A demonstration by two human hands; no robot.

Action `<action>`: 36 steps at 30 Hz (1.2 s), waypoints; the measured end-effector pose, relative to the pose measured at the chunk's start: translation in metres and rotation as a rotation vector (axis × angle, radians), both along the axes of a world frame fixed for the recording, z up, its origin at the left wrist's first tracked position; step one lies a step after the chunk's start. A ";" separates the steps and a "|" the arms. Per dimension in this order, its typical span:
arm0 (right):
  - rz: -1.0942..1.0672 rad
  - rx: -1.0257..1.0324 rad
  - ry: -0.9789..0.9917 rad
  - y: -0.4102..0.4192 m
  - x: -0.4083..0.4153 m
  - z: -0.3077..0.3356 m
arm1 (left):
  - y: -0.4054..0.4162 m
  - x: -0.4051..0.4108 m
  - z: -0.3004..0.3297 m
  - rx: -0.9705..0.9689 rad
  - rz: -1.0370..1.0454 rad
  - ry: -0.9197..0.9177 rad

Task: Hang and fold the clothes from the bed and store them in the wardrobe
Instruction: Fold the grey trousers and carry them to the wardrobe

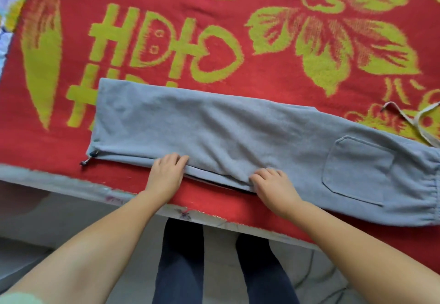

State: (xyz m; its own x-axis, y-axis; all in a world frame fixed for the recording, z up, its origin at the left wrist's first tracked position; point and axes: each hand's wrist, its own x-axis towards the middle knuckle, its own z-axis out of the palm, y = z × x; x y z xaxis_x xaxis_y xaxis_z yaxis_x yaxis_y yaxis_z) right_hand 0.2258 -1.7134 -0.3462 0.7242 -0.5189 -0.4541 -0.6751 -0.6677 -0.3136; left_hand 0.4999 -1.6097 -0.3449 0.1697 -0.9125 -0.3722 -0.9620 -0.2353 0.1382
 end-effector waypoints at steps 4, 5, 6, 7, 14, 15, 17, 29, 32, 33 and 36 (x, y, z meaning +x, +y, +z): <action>-0.056 -0.047 0.041 0.006 0.052 0.001 | -0.012 0.035 -0.007 -0.025 -0.160 0.031; -0.070 -0.055 0.084 0.006 0.069 -0.002 | -0.013 0.045 -0.010 -0.032 -0.186 0.054; -0.103 -0.066 0.135 0.005 0.086 -0.007 | -0.013 0.058 -0.013 -0.048 -0.203 0.078; -0.137 -0.081 0.182 0.003 0.097 -0.010 | -0.012 0.069 -0.014 -0.063 -0.209 0.089; -0.312 0.016 0.096 0.000 0.116 0.004 | 0.023 0.159 -0.015 -0.036 -0.182 0.083; -0.337 0.043 0.046 0.002 0.112 0.011 | 0.026 0.170 -0.014 -0.034 -0.181 0.072; -0.293 0.089 0.057 0.010 0.106 0.022 | 0.027 0.188 -0.011 -0.076 -0.183 0.080; -0.172 0.020 0.203 0.019 0.173 0.013 | 0.037 0.244 -0.002 -0.191 -0.010 0.258; -0.250 0.004 0.030 0.017 0.215 0.015 | 0.003 0.241 -0.008 -0.169 0.583 0.257; -0.270 0.023 0.024 0.017 0.230 0.014 | -0.010 0.241 -0.009 -0.092 0.713 0.308; -0.306 0.117 0.072 0.016 0.274 0.004 | -0.035 0.235 -0.011 0.046 0.811 0.361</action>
State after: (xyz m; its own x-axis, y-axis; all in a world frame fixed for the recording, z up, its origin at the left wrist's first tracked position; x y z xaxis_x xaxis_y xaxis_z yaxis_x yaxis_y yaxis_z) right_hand 0.5001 -1.6970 -0.3424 0.5070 -0.6485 -0.5678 -0.8618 -0.3927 -0.3209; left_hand 0.7352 -1.6443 -0.3562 0.6222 -0.5452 -0.5618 -0.3963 -0.8382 0.3746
